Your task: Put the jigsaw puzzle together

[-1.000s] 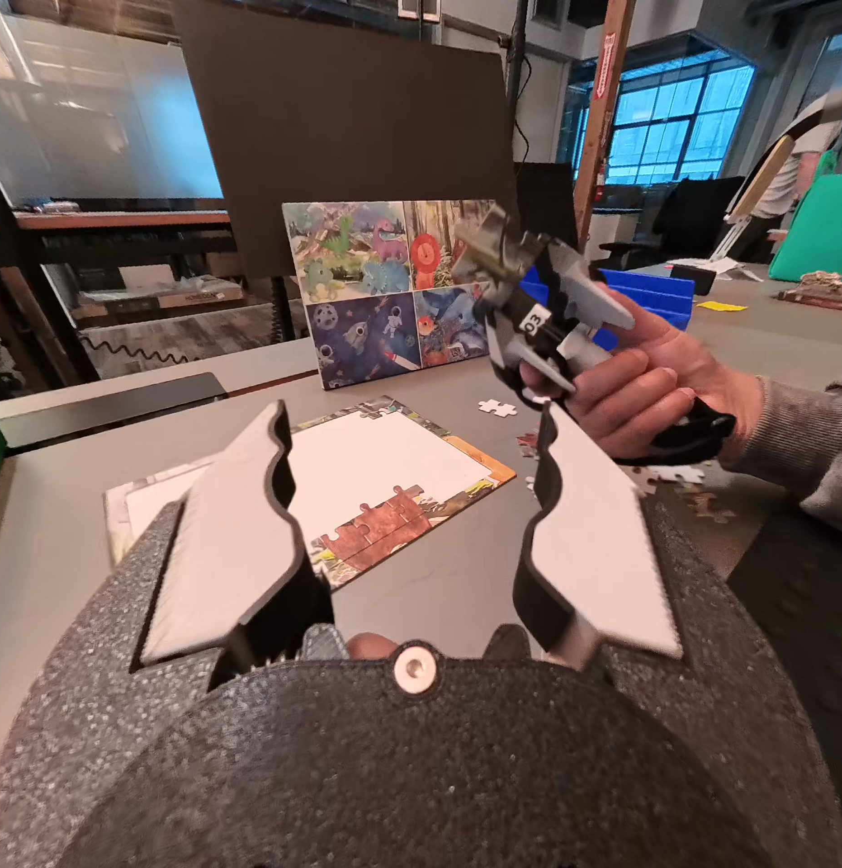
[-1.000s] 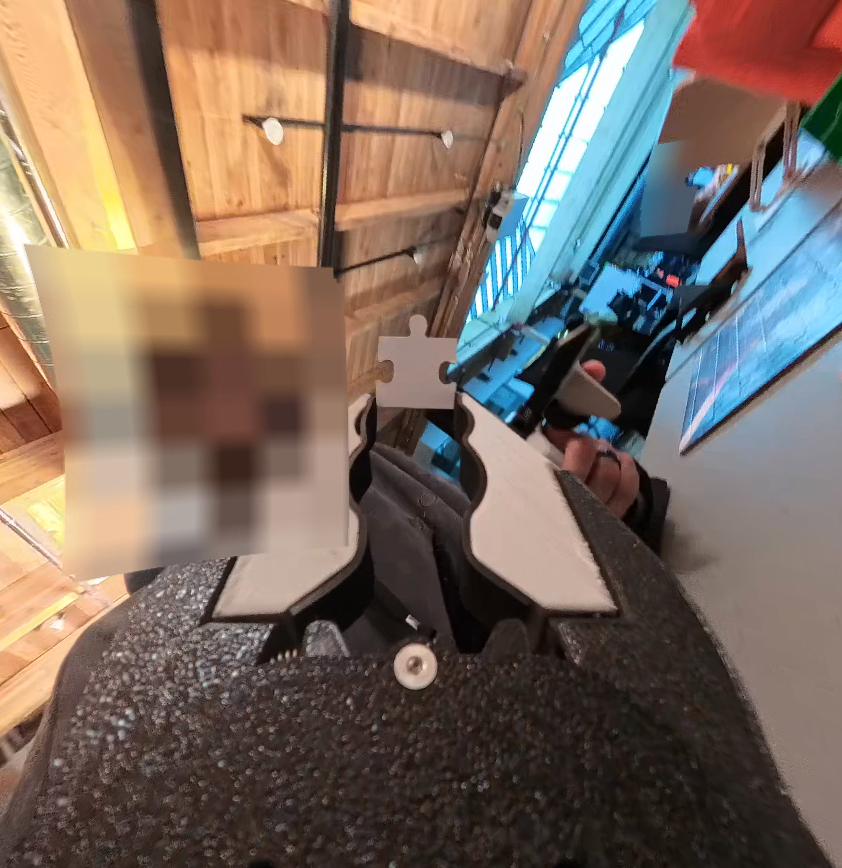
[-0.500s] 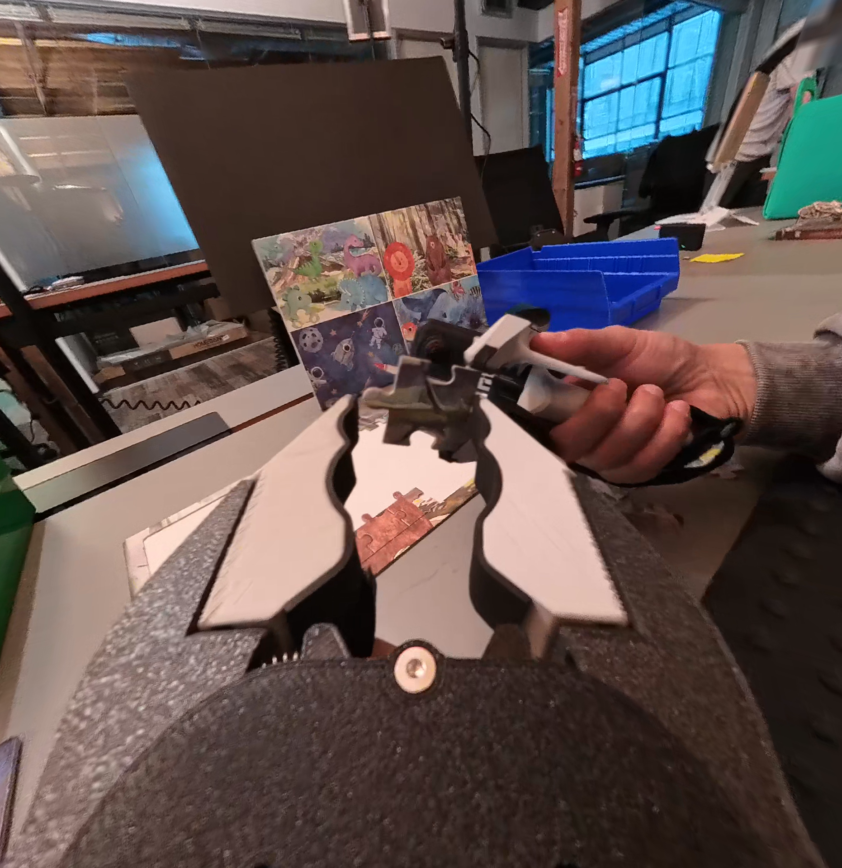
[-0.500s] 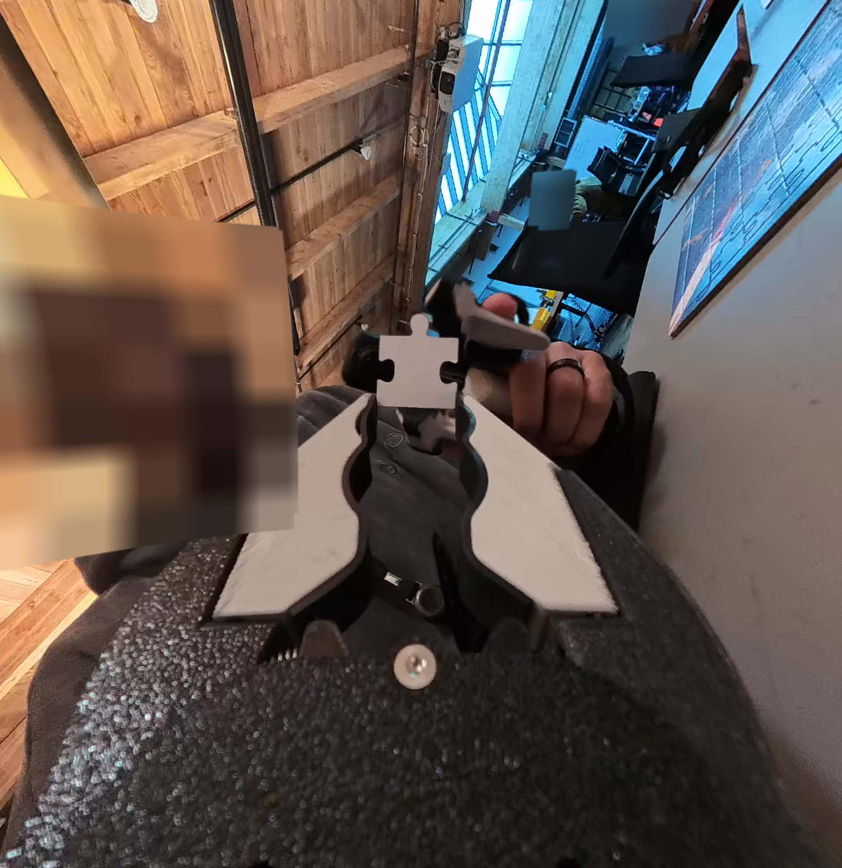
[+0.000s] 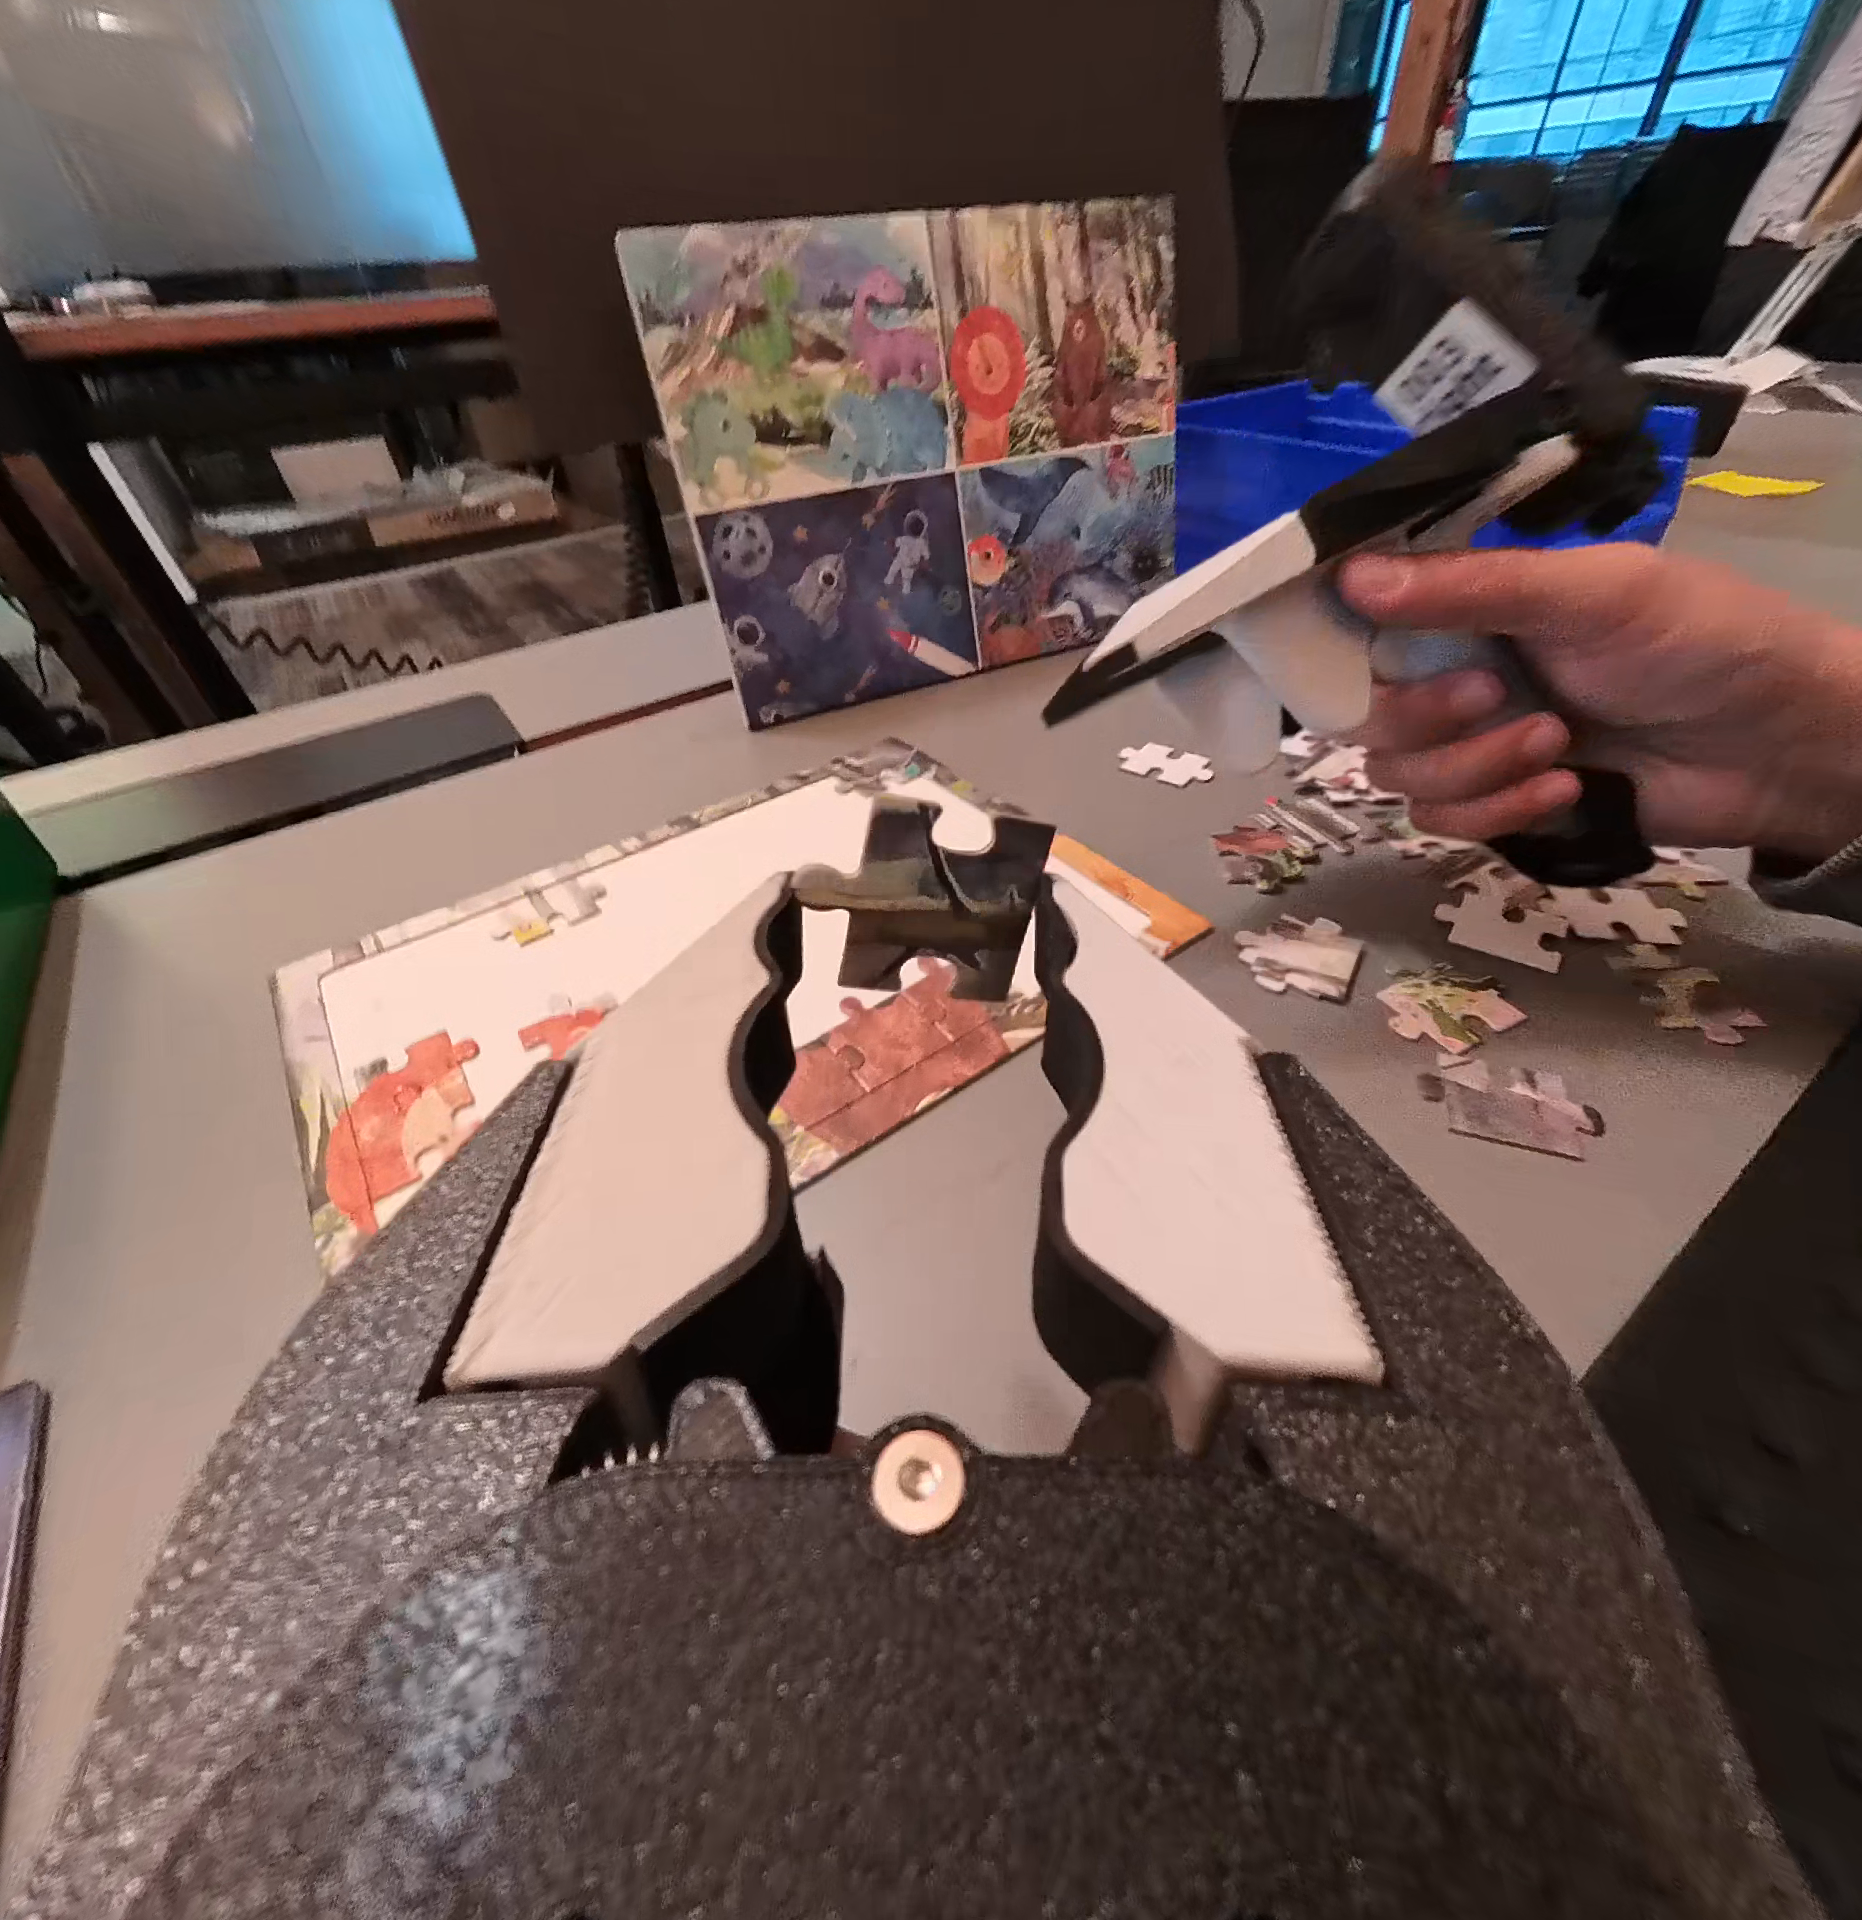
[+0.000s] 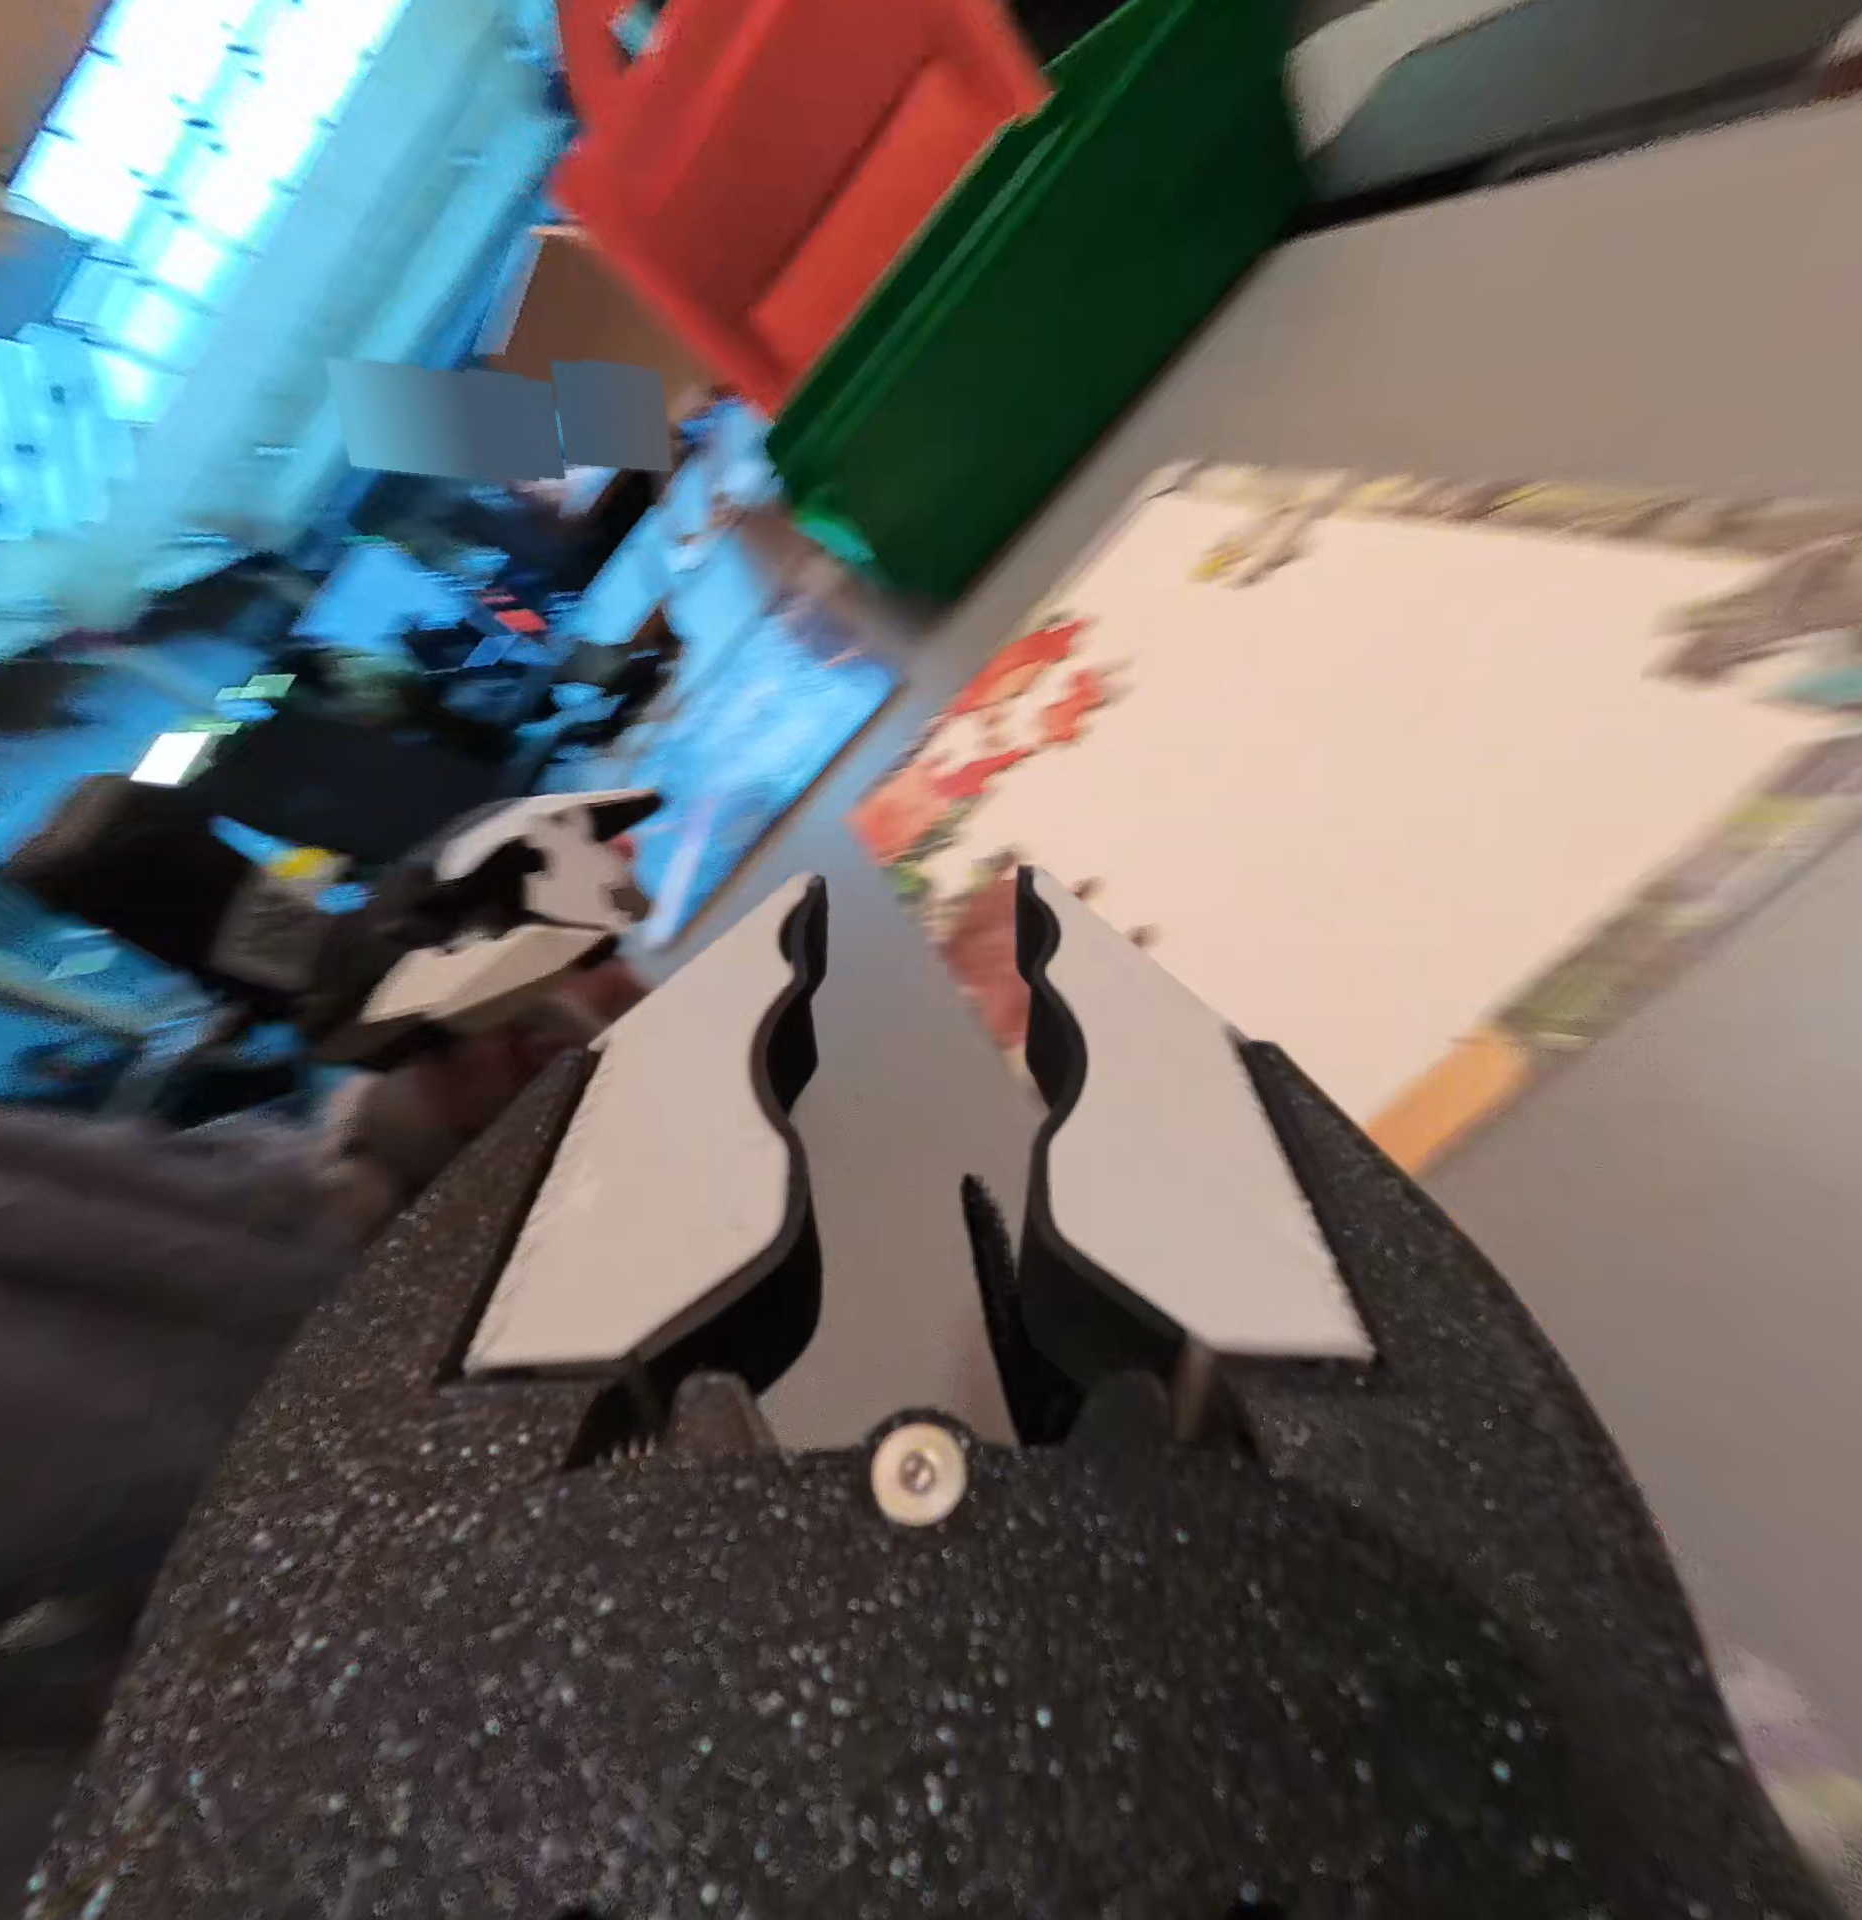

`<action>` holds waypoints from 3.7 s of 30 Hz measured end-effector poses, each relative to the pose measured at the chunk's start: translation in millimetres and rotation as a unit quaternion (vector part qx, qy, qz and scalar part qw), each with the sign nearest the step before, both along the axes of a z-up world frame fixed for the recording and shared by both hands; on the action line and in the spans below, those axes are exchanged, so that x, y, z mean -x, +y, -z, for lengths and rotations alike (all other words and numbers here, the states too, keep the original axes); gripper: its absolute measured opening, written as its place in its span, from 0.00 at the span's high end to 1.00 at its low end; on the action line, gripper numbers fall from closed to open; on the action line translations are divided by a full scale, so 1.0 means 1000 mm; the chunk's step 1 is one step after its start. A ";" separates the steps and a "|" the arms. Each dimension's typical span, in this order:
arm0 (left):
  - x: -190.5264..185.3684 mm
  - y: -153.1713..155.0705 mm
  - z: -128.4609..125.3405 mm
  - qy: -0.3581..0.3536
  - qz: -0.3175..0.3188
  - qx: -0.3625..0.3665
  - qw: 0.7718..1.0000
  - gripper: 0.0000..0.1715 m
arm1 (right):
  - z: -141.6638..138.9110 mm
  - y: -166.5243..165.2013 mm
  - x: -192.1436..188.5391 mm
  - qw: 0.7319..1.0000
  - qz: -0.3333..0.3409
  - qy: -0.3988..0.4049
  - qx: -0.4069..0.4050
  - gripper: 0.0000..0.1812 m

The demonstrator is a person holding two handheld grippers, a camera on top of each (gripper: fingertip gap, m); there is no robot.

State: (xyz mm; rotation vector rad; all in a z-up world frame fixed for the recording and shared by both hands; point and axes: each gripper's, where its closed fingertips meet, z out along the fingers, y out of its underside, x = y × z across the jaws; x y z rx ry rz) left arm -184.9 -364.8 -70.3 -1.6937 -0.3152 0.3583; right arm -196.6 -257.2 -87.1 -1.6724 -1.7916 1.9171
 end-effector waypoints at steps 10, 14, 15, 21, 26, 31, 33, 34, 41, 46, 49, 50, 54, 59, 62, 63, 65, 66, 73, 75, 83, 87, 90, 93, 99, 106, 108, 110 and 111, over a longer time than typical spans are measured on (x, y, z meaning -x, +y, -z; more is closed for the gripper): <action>0.037 -0.016 0.037 -0.064 -0.085 0.070 0.992 0.74 | 0.014 0.021 0.007 0.946 0.074 0.079 -0.305 0.91; 0.035 -0.014 0.039 -0.067 -0.078 0.073 0.992 0.74 | 0.042 0.023 0.005 0.935 0.051 0.030 -0.351 0.93; 0.034 -0.014 0.040 -0.064 -0.077 0.077 0.992 0.74 | 0.047 0.022 0.004 0.933 0.045 0.019 -0.355 0.93; 0.031 -0.011 0.041 -0.050 -0.070 0.088 0.992 0.74 | 0.051 0.015 0.003 0.930 0.030 0.021 -0.367 0.93; 0.031 -0.011 0.040 -0.052 -0.071 0.084 0.993 0.74 | 0.054 0.021 0.004 0.925 0.041 0.013 -0.377 0.94; 0.031 -0.012 0.040 -0.054 -0.070 0.083 0.993 0.74 | 0.047 0.022 0.005 0.930 0.050 0.024 -0.364 0.94; 0.031 -0.011 0.040 -0.055 -0.070 0.083 0.993 0.74 | 0.047 0.021 0.005 0.929 0.049 0.024 -0.367 0.94; 0.031 -0.011 0.040 -0.055 -0.070 0.083 0.993 0.74 | 0.048 0.021 0.005 0.928 0.048 0.024 -0.369 0.94; 0.032 -0.011 0.042 -0.057 -0.070 0.086 0.992 0.74 | 0.052 0.017 0.004 0.923 0.038 0.022 -0.381 0.94; 0.032 -0.011 0.043 -0.057 -0.071 0.088 0.992 0.74 | 0.050 0.016 0.004 0.925 0.038 0.025 -0.378 0.94; 0.032 -0.011 0.043 -0.056 -0.072 0.088 0.992 0.74 | 0.051 0.015 0.003 0.924 0.036 0.024 -0.379 0.94; 0.032 -0.011 0.043 -0.056 -0.071 0.088 0.992 0.74 | 0.051 0.015 0.003 0.924 0.035 0.024 -0.380 0.94; 0.032 -0.011 0.043 -0.055 -0.071 0.088 0.992 0.74 | 0.051 0.016 0.004 0.923 0.037 0.026 -0.382 0.94; 0.032 -0.011 0.043 -0.055 -0.071 0.088 0.992 0.74 | 0.051 0.016 0.004 0.924 0.037 0.023 -0.379 0.94; 0.031 -0.010 0.043 -0.055 -0.070 0.089 0.992 0.74 | 0.051 0.016 0.004 0.923 0.036 0.024 -0.382 0.94; 0.031 -0.010 0.044 -0.055 -0.069 0.091 0.992 0.74 | 0.052 0.015 0.004 0.923 0.035 0.024 -0.382 0.94; 0.031 -0.010 0.044 -0.054 -0.069 0.093 0.992 0.74 | 0.052 0.015 0.004 0.922 0.035 0.024 -0.384 0.94; 0.030 -0.010 0.044 -0.053 -0.069 0.094 0.992 0.74 | 0.052 0.015 0.004 0.922 0.034 0.023 -0.384 0.94; 0.045 -0.002 0.044 -0.057 -0.080 0.114 0.989 0.74 | 0.054 0.017 0.004 0.923 0.036 0.021 -0.384 0.94; 0.070 0.006 0.045 -0.068 -0.093 0.168 0.979 0.74 | 0.053 0.018 0.004 0.923 0.037 0.021 -0.382 0.94; 0.159 0.067 0.080 -0.125 -0.050 0.370 0.919 0.74 | 0.046 0.013 0.004 0.926 0.034 0.035 -0.375 0.94; 0.166 0.081 0.090 -0.157 -0.063 0.372 0.913 0.74 | 0.042 0.013 0.003 0.928 0.034 0.040 -0.369 0.94; 0.165 0.084 0.093 -0.182 -0.078 0.363 0.911 0.68 | 0.039 0.014 0.003 0.933 0.036 0.040 -0.355 0.94; 0.159 0.083 0.094 -0.224 -0.072 0.341 0.910 0.63 | 0.035 0.019 0.003 0.936 0.043 0.043 -0.347 0.94; 0.172 0.074 0.087 -0.233 -0.049 0.300 0.924 0.83 | 0.030 0.032 0.005 0.942 0.064 0.037 -0.326 0.94; 0.169 0.077 0.104 -0.257 -0.050 0.310 0.914 0.98 | 0.035 0.030 0.005 0.941 0.057 0.032 -0.332 0.94; 0.168 0.079 0.105 -0.262 -0.050 0.307 0.914 0.97 | 0.036 0.029 0.005 0.941 0.054 0.031 -0.333 0.94; 0.172 0.077 0.107 -0.258 -0.065 0.310 0.913 0.97 | 0.035 0.028 0.005 0.941 0.053 0.032 -0.332 0.94; 0.175 0.076 0.108 -0.255 -0.073 0.312 0.912 0.97 | 0.035 0.028 0.004 0.942 0.053 0.032 -0.331 0.94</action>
